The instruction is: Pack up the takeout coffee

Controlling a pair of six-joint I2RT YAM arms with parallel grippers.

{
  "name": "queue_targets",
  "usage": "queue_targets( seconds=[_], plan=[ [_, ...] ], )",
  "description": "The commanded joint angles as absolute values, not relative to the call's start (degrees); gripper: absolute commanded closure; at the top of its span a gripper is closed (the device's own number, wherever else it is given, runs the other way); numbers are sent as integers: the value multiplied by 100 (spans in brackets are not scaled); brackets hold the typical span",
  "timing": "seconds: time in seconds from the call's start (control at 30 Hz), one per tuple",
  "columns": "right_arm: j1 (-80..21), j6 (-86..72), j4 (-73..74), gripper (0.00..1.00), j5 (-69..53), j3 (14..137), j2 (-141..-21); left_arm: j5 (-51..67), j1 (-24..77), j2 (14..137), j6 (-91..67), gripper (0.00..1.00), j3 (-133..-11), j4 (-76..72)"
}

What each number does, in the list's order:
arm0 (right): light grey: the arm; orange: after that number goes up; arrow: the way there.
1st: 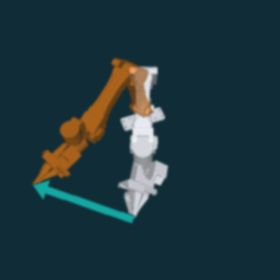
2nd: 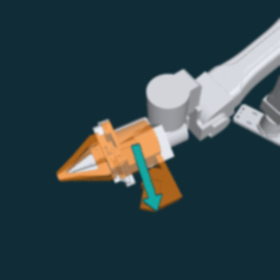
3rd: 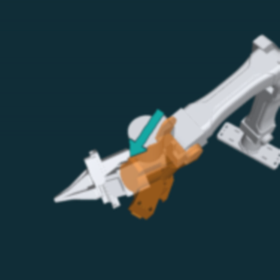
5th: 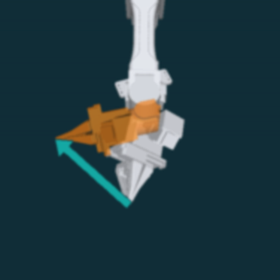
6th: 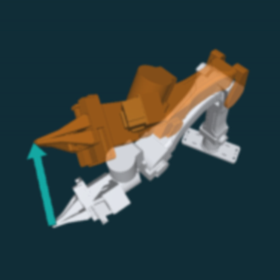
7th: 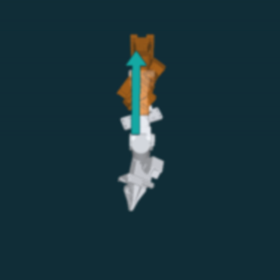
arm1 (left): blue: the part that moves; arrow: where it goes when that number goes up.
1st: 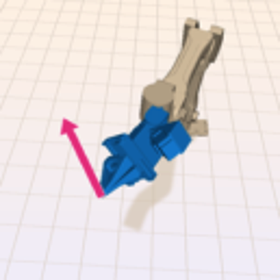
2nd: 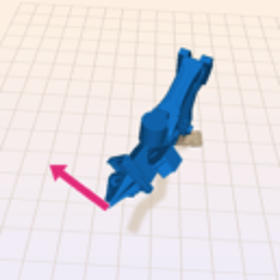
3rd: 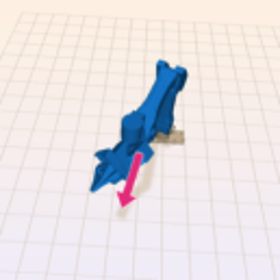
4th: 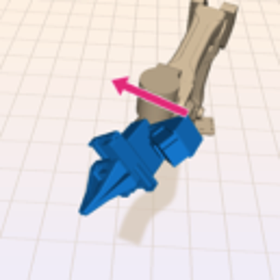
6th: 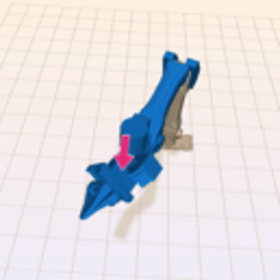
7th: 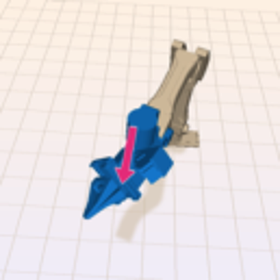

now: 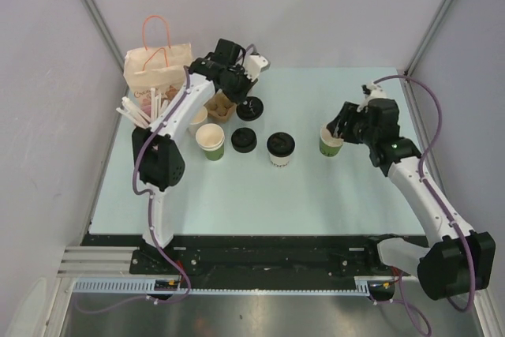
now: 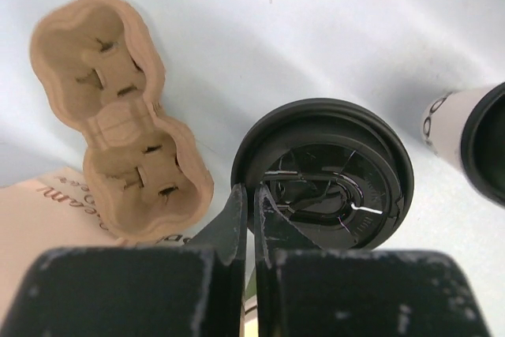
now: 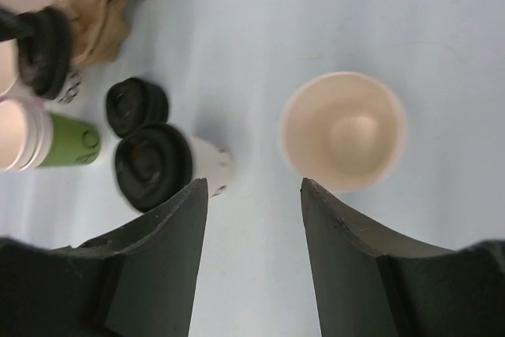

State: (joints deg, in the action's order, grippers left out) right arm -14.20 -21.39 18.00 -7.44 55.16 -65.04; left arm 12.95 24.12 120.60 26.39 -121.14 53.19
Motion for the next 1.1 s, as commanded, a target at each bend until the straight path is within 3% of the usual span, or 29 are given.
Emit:
queue_targets(
  seconds=[0.0, 0.3, 0.5, 0.67, 0.83, 0.97, 1.07],
  plan=[
    [-775, -1952, 2004, 43, -659, 5537, -6600, 960, 2838, 11602, 2074, 100, -12559, 5291],
    [-70, -1468, 1785, 43, -589, 5537, -7627, 527, 3911, 11689, 2136, 100, -12911, 5300],
    [-79, -1371, 1390, 50, -861, 5537, -8050, 510, 4192, 11768, 2109, 100, -12973, 5291],
    [-97, -1459, 1283, 66, -914, 5528, -8384, 510, 4359, 11804, 2136, 100, -12973, 5291],
    [-219, -1441, 1398, 72, -782, 5537, -8394, 563, 4403, 11830, 2153, 100, -13052, 5291],
    [-307, -1450, 1485, 91, -677, 5537, -8297, 545, 4430, 11804, 2162, 100, -13034, 5300],
    [-500, -1476, 1914, 100, -282, 5537, -8016, 554, 4491, 11760, 2197, 100, -12964, 5300]
  ],
)
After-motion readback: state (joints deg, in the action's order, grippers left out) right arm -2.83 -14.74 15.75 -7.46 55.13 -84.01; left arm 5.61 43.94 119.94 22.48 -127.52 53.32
